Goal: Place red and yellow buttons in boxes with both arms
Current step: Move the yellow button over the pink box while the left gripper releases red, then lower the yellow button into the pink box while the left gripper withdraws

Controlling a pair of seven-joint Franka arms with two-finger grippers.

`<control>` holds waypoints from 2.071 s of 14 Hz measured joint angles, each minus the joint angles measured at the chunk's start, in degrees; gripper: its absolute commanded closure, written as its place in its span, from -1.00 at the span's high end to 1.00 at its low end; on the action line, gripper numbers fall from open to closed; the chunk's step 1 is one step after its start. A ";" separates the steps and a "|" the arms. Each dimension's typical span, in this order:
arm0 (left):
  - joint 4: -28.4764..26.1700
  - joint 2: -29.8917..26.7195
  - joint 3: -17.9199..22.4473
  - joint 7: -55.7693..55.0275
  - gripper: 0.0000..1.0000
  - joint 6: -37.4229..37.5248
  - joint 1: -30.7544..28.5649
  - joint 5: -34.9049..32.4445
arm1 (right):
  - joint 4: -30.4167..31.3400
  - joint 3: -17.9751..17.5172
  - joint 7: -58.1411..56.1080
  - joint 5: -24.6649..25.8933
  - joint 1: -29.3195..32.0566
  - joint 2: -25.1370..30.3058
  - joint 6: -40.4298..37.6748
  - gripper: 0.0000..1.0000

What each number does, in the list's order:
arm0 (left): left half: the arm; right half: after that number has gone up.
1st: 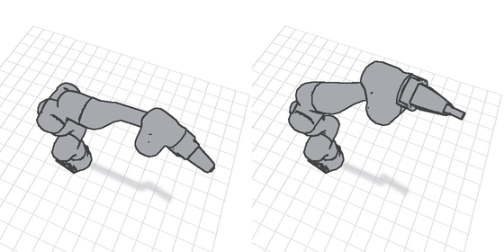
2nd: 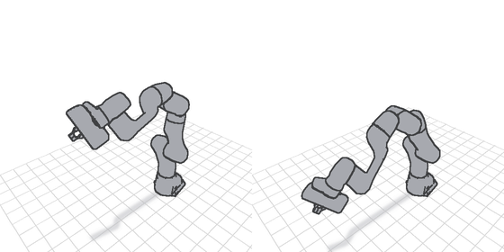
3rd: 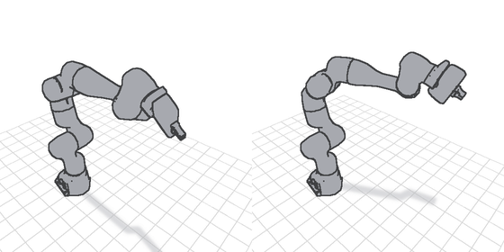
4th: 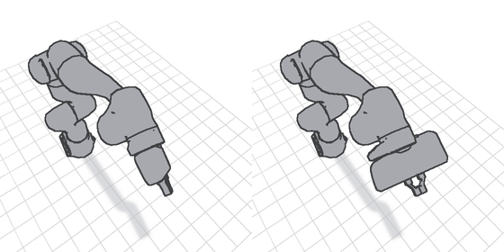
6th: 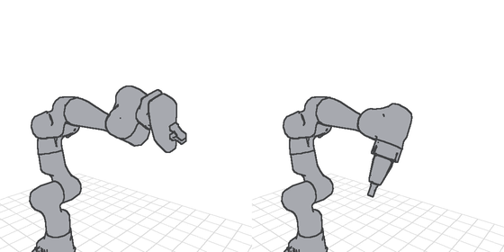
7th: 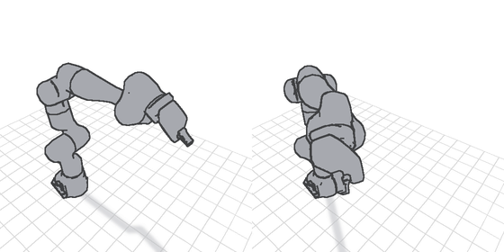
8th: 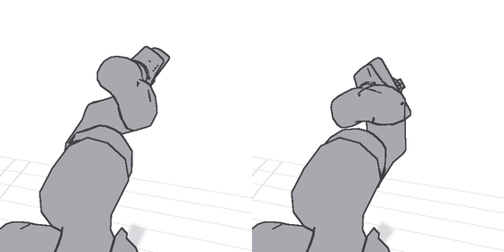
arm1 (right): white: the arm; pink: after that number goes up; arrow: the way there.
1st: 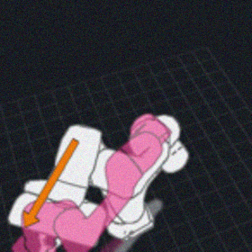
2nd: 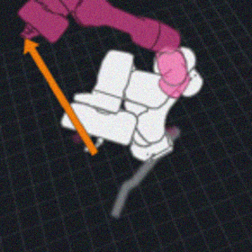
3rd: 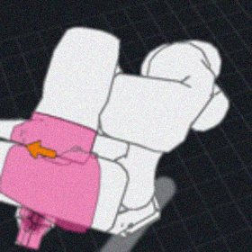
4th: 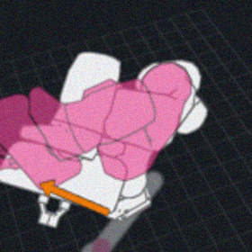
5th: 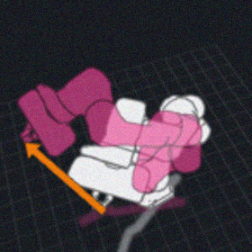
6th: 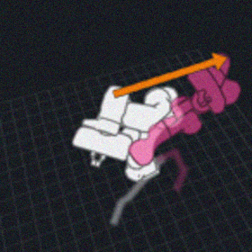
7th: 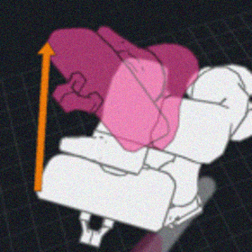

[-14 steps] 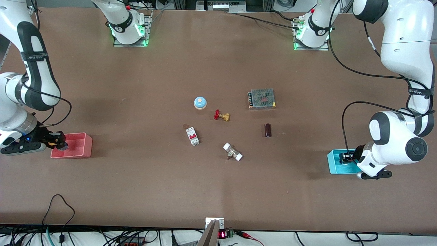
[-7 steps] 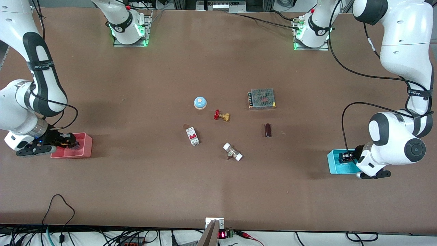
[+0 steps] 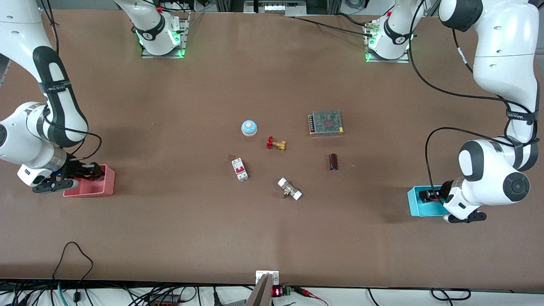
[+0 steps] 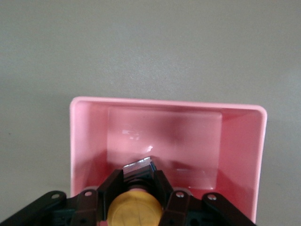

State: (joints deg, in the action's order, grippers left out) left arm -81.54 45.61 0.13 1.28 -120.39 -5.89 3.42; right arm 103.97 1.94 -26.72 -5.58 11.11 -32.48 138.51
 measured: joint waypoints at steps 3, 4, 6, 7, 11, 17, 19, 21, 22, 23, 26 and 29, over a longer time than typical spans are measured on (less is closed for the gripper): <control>1.44 -0.37 0.00 0.00 1.00 -0.07 0.00 0.00 | 0.00 0.13 -0.43 0.00 0.36 -0.03 0.00 -0.51; 2.00 -1.03 0.01 0.00 1.00 -0.07 0.00 0.00 | 0.00 0.13 -0.46 0.00 0.45 -0.03 0.00 -0.51; 2.67 -3.40 0.00 0.00 1.00 0.00 0.05 0.00 | 0.00 0.13 -0.54 0.00 0.54 -0.03 0.02 -0.51; 2.75 -5.16 0.00 0.00 1.00 0.56 0.19 0.00 | -0.02 0.13 -0.55 0.00 0.54 -0.03 0.07 -0.51; 2.83 -13.69 0.66 -0.67 1.00 11.47 1.64 -0.02 | -0.21 0.07 -0.55 0.00 0.51 -0.03 0.35 -0.51; -0.26 -27.54 1.17 -1.46 1.00 17.79 1.89 -0.14 | -0.22 0.05 -0.79 0.13 0.47 -0.27 3.36 -0.51; -3.23 -31.93 1.17 -2.48 1.00 17.95 3.39 -0.14 | -0.22 0.05 -0.82 0.13 0.47 -0.62 4.02 -0.50; -5.03 -34.27 1.16 -5.45 1.00 18.02 5.20 -0.17 | -0.22 0.05 -0.83 0.13 0.45 -1.09 4.55 -0.50; -5.48 -34.70 1.16 -5.75 1.00 18.28 5.44 -0.18 | -0.22 0.05 -0.84 0.14 0.43 -1.34 5.09 -0.47; -5.63 -34.86 1.27 -5.81 1.00 19.09 5.38 -0.18 | -0.23 0.04 -0.86 0.14 0.42 -1.56 5.49 -0.46; -5.64 -35.02 1.51 -5.81 1.00 22.68 4.77 -0.18 | -0.24 0.03 -0.89 0.15 0.39 -1.59 5.68 -0.39; -5.64 -35.08 1.54 -5.82 1.00 23.67 4.63 -0.18 | -0.24 0.03 -0.91 0.16 0.39 -1.60 5.69 -0.07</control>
State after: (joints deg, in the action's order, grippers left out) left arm -87.18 10.53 1.67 -4.53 -96.72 -1.26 3.25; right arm 103.73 1.97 -27.63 -5.42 11.50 -34.08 144.20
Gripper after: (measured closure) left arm 0.000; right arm 0.643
